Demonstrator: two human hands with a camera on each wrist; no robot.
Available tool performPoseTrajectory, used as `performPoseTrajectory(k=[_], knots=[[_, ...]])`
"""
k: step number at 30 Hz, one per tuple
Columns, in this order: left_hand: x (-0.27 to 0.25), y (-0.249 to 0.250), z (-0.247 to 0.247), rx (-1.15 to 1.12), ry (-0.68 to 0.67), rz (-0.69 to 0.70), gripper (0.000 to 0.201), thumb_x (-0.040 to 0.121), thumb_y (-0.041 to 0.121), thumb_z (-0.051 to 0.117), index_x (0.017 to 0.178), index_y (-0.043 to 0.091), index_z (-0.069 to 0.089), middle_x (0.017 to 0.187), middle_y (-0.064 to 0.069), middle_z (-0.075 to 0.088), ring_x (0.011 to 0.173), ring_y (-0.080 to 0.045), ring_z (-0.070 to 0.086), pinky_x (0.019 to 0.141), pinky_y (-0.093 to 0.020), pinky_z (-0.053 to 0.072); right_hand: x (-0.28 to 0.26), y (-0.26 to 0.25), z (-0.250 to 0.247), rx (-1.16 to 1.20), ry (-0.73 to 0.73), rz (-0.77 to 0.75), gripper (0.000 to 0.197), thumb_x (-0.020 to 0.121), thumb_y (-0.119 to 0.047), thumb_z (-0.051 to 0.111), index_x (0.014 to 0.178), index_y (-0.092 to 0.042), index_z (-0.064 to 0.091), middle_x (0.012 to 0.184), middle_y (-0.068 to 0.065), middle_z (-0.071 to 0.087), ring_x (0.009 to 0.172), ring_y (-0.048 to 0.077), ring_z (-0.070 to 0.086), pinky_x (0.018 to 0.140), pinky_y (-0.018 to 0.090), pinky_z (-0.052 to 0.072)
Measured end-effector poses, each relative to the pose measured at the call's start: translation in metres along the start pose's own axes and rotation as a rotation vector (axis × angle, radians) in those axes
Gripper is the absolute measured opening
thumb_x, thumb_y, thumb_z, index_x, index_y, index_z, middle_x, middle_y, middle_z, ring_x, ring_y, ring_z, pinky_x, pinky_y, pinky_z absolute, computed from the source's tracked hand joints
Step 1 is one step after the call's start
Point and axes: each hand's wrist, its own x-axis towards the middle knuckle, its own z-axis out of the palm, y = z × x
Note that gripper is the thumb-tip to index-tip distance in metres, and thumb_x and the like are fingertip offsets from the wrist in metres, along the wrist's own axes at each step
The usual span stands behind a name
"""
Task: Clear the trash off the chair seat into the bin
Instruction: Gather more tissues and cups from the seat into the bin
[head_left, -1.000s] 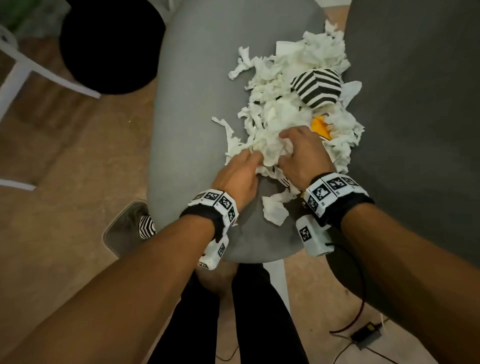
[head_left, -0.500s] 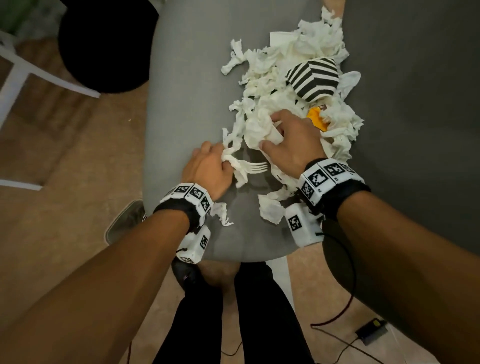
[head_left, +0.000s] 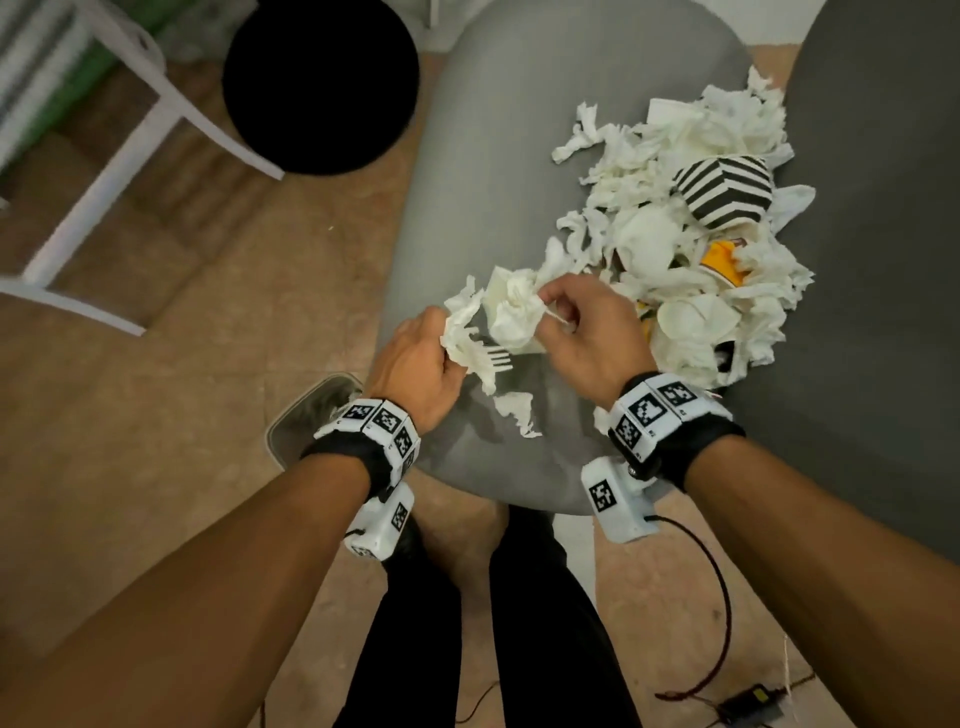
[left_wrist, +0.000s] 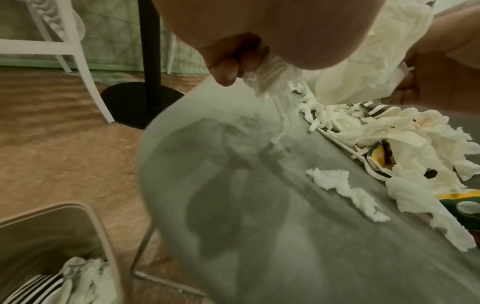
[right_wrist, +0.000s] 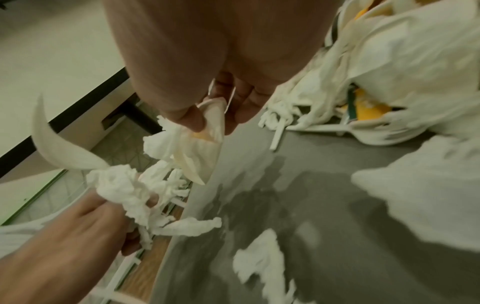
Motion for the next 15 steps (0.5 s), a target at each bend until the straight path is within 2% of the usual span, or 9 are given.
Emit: performPoseTrajectory(k=[2, 5, 8, 11, 15], knots=[[-0.012, -0.016, -0.007, -0.016, 0.004, -0.003, 0.012, 0.088, 0.021, 0.051, 0.092, 0.016, 0.041, 0.087, -0.005, 0.053, 0.082, -0.031, 0.052, 0.066, -0.035, 0.039, -0.006, -0.016, 0.018, -0.028, -0.049, -0.046, 0.019, 0.085, -0.017, 0.063, 0.103, -0.017, 0.067, 0.084, -0.007, 0.053, 0.075, 0.012, 0.052, 0.075, 0.025, 0.045], [-0.033, -0.045, -0.020, -0.067, 0.044, -0.029, 0.016, 0.089, 0.022, 0.053, 0.100, 0.011, 0.049, 0.096, -0.012, 0.061, 0.086, -0.031, 0.055, 0.069, -0.031, 0.034, -0.014, -0.037, 0.051, -0.074, -0.090, -0.101, 0.018, 0.085, -0.020, 0.064, 0.102, -0.018, 0.067, 0.086, -0.004, 0.054, 0.076, 0.012, 0.051, 0.073, 0.027, 0.044], [-0.056, -0.078, -0.031, -0.122, 0.076, -0.100, 0.017, 0.090, 0.022, 0.053, 0.103, 0.010, 0.051, 0.099, -0.012, 0.062, 0.088, -0.032, 0.056, 0.069, -0.030, 0.031, -0.021, -0.057, 0.087, -0.068, -0.115, -0.112, 0.017, 0.084, -0.019, 0.065, 0.101, -0.018, 0.067, 0.086, -0.007, 0.052, 0.074, 0.009, 0.049, 0.073, 0.024, 0.041], [-0.078, -0.122, -0.034, -0.142, 0.071, -0.184, 0.019, 0.090, 0.025, 0.052, 0.103, 0.011, 0.051, 0.102, -0.010, 0.063, 0.090, -0.030, 0.057, 0.069, -0.030, 0.035, -0.029, -0.079, 0.129, -0.105, -0.203, -0.111, 0.019, 0.086, -0.019, 0.065, 0.104, -0.018, 0.067, 0.090, -0.008, 0.052, 0.075, 0.005, 0.049, 0.075, 0.022, 0.041], [-0.104, -0.186, -0.022, -0.181, 0.001, -0.321, 0.027, 0.092, 0.029, 0.052, 0.115, 0.012, 0.053, 0.110, -0.009, 0.066, 0.096, -0.031, 0.061, 0.073, -0.034, 0.046, -0.039, -0.097, 0.194, -0.238, -0.352, -0.107, 0.020, 0.091, -0.018, 0.060, 0.110, -0.017, 0.066, 0.107, 0.001, 0.060, 0.092, 0.020, 0.061, 0.083, 0.037, 0.053]])
